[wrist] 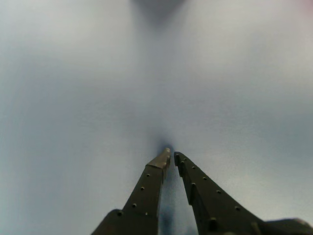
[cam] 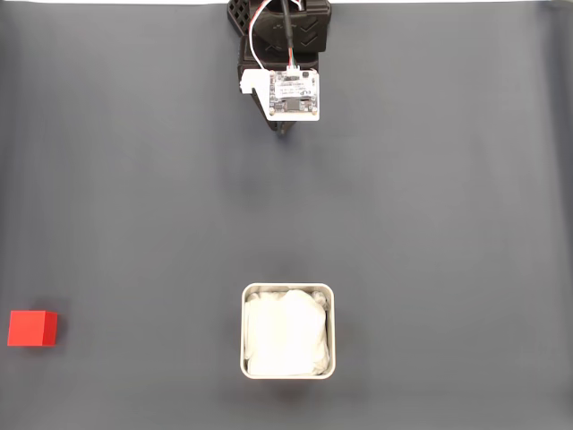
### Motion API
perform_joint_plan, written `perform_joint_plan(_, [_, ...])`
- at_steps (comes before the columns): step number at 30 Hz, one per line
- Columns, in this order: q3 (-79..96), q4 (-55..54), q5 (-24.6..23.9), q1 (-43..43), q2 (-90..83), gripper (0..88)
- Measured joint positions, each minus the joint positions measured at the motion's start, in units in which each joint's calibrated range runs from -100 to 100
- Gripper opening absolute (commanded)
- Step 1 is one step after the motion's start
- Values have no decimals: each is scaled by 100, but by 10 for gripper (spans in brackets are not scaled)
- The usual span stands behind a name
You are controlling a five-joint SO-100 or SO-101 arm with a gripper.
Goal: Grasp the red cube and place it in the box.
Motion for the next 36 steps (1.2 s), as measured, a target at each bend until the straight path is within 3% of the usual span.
perform_joint_plan(19, [0, -72, 0, 0, 0, 0])
perform_joint_plan(25, [-271, -1456, -39, -22, 208, 0])
perform_joint_plan(29, [-1139, -2212, -44, -134, 816, 0])
perform_joint_plan(36, [-3608, -2355, -83, -215, 2284, 0])
